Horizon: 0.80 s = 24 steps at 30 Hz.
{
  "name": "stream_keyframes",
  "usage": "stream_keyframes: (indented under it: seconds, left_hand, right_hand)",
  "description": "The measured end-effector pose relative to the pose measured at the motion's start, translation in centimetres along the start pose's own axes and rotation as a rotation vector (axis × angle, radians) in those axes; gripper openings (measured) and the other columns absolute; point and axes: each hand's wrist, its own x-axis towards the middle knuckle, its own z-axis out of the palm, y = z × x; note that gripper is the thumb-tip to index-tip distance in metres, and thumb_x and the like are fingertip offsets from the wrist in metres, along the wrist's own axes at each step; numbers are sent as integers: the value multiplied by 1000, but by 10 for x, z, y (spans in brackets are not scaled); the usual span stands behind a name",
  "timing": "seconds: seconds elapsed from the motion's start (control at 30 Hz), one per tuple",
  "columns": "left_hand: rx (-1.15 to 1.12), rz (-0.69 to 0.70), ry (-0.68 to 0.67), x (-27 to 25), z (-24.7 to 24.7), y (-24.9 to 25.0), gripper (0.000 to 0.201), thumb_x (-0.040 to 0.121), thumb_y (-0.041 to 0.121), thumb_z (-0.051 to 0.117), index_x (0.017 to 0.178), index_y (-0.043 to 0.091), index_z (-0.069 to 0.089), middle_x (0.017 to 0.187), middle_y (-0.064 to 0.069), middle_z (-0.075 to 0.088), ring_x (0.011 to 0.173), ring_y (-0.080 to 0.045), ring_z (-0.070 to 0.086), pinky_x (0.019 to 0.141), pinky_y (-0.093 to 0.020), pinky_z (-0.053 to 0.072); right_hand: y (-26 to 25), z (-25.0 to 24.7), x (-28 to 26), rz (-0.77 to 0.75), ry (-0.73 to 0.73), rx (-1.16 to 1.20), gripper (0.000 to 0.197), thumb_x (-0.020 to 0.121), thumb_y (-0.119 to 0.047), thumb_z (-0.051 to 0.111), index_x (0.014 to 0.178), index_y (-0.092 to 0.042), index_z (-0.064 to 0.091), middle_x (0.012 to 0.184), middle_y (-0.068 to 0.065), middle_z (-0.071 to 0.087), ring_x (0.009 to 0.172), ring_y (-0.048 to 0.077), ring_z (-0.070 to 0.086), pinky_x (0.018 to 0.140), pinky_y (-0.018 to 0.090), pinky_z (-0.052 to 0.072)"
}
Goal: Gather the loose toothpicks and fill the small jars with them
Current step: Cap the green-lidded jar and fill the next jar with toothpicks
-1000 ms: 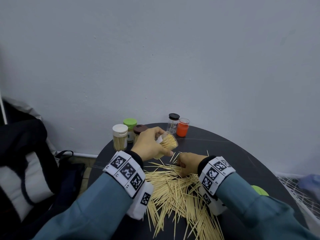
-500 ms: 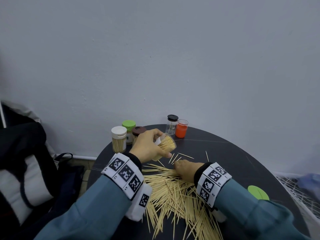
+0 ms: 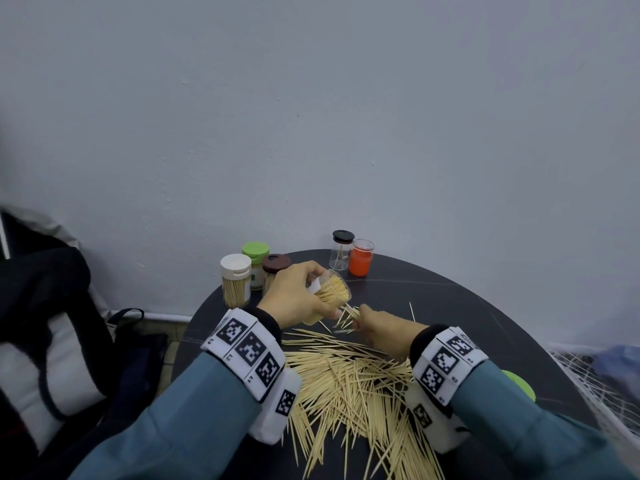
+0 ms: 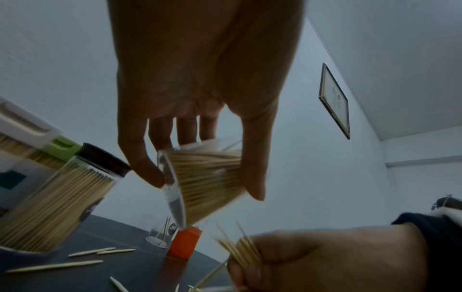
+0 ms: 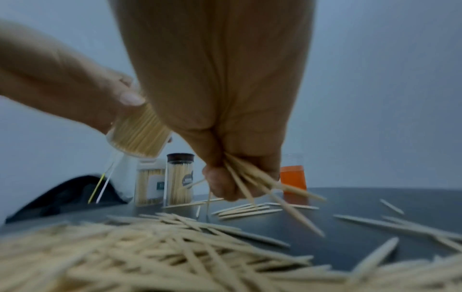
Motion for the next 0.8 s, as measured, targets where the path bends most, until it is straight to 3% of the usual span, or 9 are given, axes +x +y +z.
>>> stream_keyframes:
  seconds: [0.1, 0.27, 0.33, 0.43, 0.53, 0.6, 0.67, 0.73, 0.8]
  left_hand:
    - [4, -18, -14, -2, 0, 1, 56, 62, 19, 86, 107, 20, 53, 104, 3, 61, 95, -12, 57, 74, -20, 47]
    - [34, -84, -77, -1, 2, 2, 66, 69, 26, 82, 119, 16, 40, 113, -1, 56, 104, -17, 56, 86, -29, 49]
    - [46, -98, -106, -1, 2, 3, 66, 74, 30, 78, 122, 15, 35, 107, 1, 54, 101, -15, 55, 80, -25, 47]
    - [24, -96, -145, -2, 3, 3, 59, 80, 33, 73, 120, 16, 33, 96, 5, 53, 89, -10, 53, 68, -19, 42]
    - [21, -85, -203, -2, 5, 4, 53, 85, 31, 67, 122, 15, 32, 90, 6, 51, 77, -5, 50, 62, -15, 42]
    - [17, -101, -240, -1, 8, 5, 52, 87, 26, 65, 124, 15, 30, 91, 5, 50, 78, -6, 50, 64, -17, 42]
    - [17, -107, -282, -2, 9, 6, 51, 88, 21, 63, 126, 13, 30, 95, 1, 50, 83, -9, 50, 69, -21, 44]
    - [25, -99, -310, -3, 10, 5, 51, 88, 21, 62, 128, 12, 30, 109, -6, 52, 94, -14, 51, 84, -30, 47]
    - [-3, -74, -331, -4, 10, 5, 49, 88, 22, 64, 125, 13, 32, 115, -8, 53, 97, -15, 53, 88, -28, 47]
  right_hand:
    - [1, -6, -5, -30, 94, 295, 16, 100, -11, 26, 95, -14, 40, 72, -2, 43, 60, 8, 38, 59, 19, 37]
    - [0, -22, -4, -121, 160, 646, 21, 101, -4, 24, 103, -8, 45, 69, 0, 36, 59, 9, 34, 57, 17, 34]
    - [-1, -28, -2, -100, 112, 622, 26, 102, -7, 24, 102, -6, 50, 67, -1, 36, 58, 8, 34, 53, 13, 35]
    - [2, -31, 1, -94, 127, 642, 28, 102, -9, 23, 86, -15, 45, 68, -1, 37, 58, 8, 36, 55, 15, 35]
    - [-3, -36, 0, -195, 270, 898, 28, 103, -10, 22, 82, -16, 41, 66, -1, 37, 51, 6, 39, 51, 14, 36]
    - [-11, -40, -3, -302, 431, 1101, 27, 103, -13, 22, 83, -15, 41, 64, 1, 37, 46, 5, 45, 49, 14, 41]
    - [-19, -45, -4, -377, 565, 1235, 26, 103, -15, 22, 85, -15, 40, 64, 1, 39, 47, 6, 52, 50, 16, 46]
    - [-27, -45, -4, -419, 614, 1332, 24, 103, -16, 23, 88, -15, 40, 62, 1, 47, 54, 9, 61, 54, 20, 51]
    - [-34, -41, -1, -437, 616, 1324, 23, 104, -17, 22, 90, -14, 41, 62, 0, 60, 68, 14, 69, 72, 28, 57]
